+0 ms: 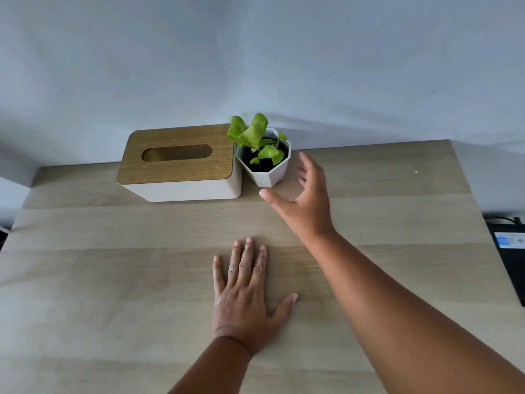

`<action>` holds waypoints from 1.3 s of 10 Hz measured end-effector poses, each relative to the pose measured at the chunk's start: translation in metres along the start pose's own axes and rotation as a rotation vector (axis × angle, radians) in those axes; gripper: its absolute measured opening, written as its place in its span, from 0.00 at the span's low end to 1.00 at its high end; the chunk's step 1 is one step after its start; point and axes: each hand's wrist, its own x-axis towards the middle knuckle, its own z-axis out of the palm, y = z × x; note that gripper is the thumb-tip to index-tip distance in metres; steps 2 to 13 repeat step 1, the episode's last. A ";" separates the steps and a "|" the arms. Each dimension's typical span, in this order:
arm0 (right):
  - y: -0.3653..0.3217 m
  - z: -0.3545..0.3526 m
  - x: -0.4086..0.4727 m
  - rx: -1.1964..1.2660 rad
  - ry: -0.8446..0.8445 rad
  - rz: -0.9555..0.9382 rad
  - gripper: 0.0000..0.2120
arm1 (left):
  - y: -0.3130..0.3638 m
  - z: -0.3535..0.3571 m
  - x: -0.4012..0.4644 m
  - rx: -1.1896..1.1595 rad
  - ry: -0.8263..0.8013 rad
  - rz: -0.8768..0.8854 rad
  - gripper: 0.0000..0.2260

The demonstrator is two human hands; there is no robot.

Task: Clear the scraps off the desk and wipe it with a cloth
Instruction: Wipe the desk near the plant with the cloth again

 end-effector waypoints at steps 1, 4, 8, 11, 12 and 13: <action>0.001 -0.008 -0.019 -0.007 0.015 -0.008 0.42 | 0.001 -0.001 0.001 -0.014 0.011 -0.008 0.45; 0.001 -0.008 -0.019 -0.007 0.015 -0.008 0.42 | 0.001 -0.001 0.001 -0.014 0.011 -0.008 0.45; 0.001 -0.008 -0.019 -0.007 0.015 -0.008 0.42 | 0.001 -0.001 0.001 -0.014 0.011 -0.008 0.45; 0.001 -0.008 -0.019 -0.007 0.015 -0.008 0.42 | 0.001 -0.001 0.001 -0.014 0.011 -0.008 0.45; 0.001 -0.008 -0.019 -0.007 0.015 -0.008 0.42 | 0.001 -0.001 0.001 -0.014 0.011 -0.008 0.45; 0.001 -0.008 -0.019 -0.007 0.015 -0.008 0.42 | 0.001 -0.001 0.001 -0.014 0.011 -0.008 0.45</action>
